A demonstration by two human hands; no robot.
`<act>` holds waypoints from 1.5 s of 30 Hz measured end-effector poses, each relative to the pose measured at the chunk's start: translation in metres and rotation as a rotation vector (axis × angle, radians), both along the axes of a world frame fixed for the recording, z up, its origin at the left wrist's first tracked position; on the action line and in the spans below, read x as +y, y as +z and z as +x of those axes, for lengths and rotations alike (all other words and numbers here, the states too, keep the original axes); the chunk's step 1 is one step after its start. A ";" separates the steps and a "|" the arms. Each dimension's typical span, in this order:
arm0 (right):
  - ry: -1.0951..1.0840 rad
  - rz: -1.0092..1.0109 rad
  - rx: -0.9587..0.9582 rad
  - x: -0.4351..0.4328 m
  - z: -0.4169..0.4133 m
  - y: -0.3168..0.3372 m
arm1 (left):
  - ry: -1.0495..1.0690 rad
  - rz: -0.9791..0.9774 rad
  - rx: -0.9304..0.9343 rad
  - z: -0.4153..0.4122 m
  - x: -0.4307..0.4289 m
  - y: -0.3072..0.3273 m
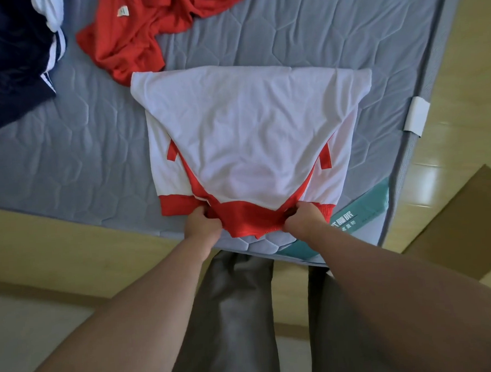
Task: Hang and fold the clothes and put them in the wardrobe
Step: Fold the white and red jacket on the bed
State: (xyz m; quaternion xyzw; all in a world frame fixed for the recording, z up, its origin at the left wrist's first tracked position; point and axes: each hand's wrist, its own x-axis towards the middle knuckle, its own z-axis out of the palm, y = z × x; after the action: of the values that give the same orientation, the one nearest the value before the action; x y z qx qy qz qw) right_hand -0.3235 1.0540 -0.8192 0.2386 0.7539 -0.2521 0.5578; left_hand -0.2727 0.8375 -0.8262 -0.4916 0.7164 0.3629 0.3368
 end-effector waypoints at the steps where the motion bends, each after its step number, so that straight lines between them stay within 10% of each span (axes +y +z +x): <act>1: 0.012 0.001 0.009 0.000 0.002 -0.002 | 0.006 0.011 0.021 0.002 -0.001 -0.001; 20: 0.017 0.150 0.329 0.024 -0.014 -0.009 | -0.008 -0.277 0.120 -0.028 -0.024 0.000; 30: -0.458 0.168 0.361 0.009 -0.029 0.004 | -0.074 -0.323 0.166 -0.061 -0.015 0.007; 36: -0.224 0.220 0.321 0.002 -0.029 0.004 | -0.221 -0.193 0.162 -0.055 -0.016 0.004; 45: 0.265 0.417 0.864 0.009 -0.158 0.006 | -0.694 -0.556 0.519 -0.180 -0.071 0.023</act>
State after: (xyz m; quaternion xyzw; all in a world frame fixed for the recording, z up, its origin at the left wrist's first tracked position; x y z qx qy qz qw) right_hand -0.4816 1.0634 -0.8130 0.1210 0.9743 -0.0988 0.1620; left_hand -0.4524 0.7667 -0.8031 -0.1897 0.9668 0.1353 0.1051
